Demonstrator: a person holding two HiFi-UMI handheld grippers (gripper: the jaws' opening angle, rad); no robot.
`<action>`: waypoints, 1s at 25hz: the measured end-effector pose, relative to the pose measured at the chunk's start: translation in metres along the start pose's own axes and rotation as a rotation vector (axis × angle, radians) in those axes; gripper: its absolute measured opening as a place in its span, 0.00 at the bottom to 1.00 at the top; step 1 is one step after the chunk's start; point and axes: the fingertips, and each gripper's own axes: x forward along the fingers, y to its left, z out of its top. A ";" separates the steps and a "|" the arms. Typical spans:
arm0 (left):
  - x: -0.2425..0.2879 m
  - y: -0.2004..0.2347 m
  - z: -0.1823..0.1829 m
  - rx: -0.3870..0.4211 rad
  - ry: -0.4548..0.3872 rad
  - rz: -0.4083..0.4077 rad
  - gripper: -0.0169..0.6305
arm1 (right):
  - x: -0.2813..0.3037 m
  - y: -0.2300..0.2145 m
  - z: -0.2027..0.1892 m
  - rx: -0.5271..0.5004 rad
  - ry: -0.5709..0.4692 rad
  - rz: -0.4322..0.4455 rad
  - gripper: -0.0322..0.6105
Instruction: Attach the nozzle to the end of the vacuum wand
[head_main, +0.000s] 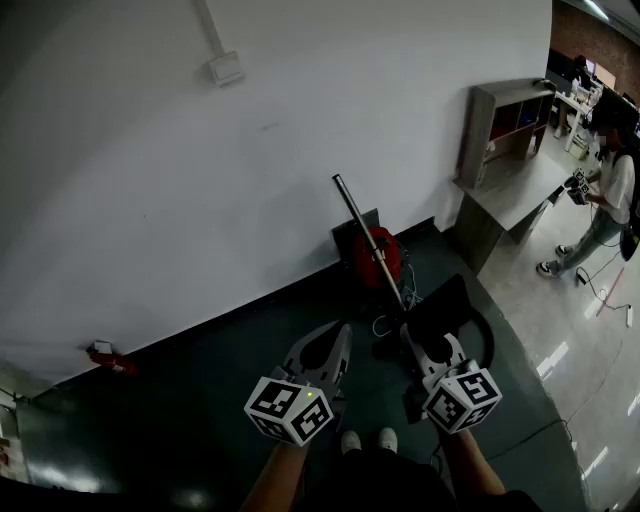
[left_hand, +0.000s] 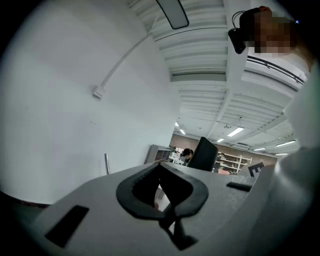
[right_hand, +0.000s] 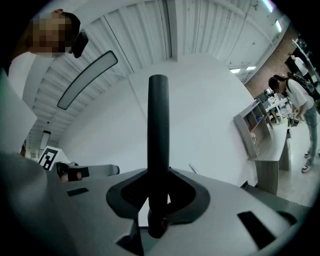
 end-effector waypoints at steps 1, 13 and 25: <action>-0.002 -0.001 -0.001 0.001 0.004 0.002 0.03 | -0.001 0.002 0.000 -0.003 0.001 0.002 0.19; -0.022 0.017 0.006 0.001 -0.012 0.028 0.03 | 0.008 0.017 -0.007 -0.012 0.021 0.023 0.19; -0.036 0.059 0.010 0.004 0.017 0.019 0.03 | 0.034 0.038 -0.016 -0.083 0.025 0.004 0.19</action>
